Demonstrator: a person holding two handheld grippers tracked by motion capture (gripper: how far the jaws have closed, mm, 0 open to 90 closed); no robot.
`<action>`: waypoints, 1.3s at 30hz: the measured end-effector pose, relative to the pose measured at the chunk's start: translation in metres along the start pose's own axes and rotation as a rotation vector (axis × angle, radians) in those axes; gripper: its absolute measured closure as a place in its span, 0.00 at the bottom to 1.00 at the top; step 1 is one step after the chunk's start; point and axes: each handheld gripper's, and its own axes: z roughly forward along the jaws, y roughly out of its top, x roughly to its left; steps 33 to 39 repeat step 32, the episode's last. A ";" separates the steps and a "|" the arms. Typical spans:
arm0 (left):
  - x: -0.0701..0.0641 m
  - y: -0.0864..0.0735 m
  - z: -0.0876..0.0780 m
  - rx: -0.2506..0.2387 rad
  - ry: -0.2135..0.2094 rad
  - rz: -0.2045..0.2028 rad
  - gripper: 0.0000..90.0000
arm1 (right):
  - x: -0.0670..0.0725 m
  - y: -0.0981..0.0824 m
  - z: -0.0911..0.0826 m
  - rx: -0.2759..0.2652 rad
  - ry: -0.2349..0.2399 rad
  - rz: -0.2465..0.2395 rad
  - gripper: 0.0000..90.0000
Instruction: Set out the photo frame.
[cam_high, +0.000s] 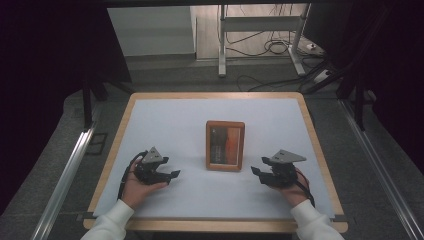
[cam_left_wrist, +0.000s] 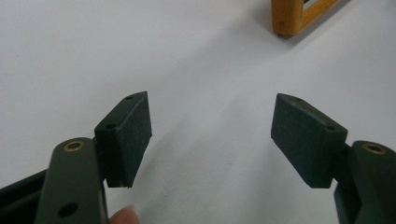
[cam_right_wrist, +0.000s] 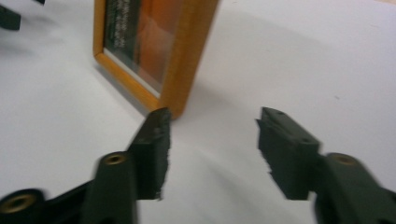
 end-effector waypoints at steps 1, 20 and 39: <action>0.000 0.000 0.000 0.001 0.000 0.000 0.32 | -0.003 -0.003 -0.003 -0.001 -0.008 0.012 0.43; -0.004 -0.003 -0.004 -0.009 0.004 -0.005 0.32 | -0.045 -0.036 -0.039 -0.010 -0.140 0.116 0.33; -0.004 -0.002 -0.003 -0.007 0.008 0.001 0.32 | -0.040 -0.035 -0.038 -0.033 -0.144 0.079 0.32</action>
